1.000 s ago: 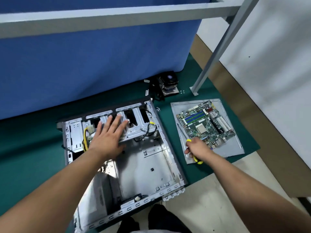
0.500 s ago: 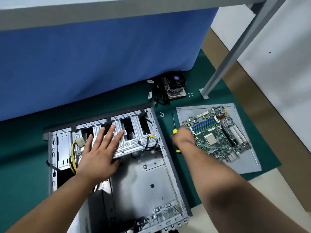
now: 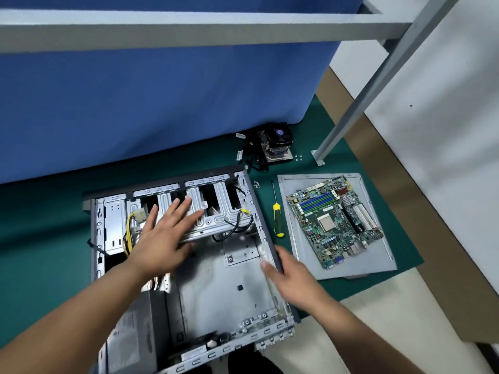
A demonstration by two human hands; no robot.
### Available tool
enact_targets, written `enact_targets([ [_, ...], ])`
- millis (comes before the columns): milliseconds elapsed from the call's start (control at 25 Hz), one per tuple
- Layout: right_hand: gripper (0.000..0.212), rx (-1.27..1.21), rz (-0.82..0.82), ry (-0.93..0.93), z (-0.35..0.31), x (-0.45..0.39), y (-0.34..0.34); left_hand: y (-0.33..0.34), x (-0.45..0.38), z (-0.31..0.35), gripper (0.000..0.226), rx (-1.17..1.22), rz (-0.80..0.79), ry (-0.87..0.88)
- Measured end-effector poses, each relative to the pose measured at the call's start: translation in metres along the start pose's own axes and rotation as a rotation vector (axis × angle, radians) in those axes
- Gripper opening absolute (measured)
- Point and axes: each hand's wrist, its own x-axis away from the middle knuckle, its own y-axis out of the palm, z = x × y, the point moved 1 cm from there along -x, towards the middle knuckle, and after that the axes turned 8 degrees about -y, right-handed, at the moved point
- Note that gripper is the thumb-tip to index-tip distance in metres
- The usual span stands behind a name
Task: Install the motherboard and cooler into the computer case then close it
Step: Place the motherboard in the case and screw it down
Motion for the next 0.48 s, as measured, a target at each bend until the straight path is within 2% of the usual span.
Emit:
enact_targets([
  [40, 0.077, 0.069, -0.053, 0.019, 0.003, 0.018, 0.007, -0.004, 0.002, -0.006, 0.087, 0.040, -0.015, 0.030],
  [120, 0.075, 0.204, -0.108, 0.106, 0.009, 0.038, 0.017, -0.008, 0.003, -0.012, 0.099, 0.024, -0.054, 0.065],
  [200, 0.073, 0.335, -0.119, 0.215, 0.007, 0.042, 0.024, -0.007, 0.004, -0.012, 0.117, -0.067, -0.060, 0.076],
  [280, 0.074, 0.419, -0.107, 0.289, 0.001, 0.036, 0.025, -0.007, 0.006, -0.008, 0.124, -0.146, -0.054, 0.085],
  [480, 0.068, 0.537, 0.007, 0.208, -0.015, 0.015, 0.011, -0.014, 0.016, -0.016, 0.122, -0.208, -0.040, -0.017],
])
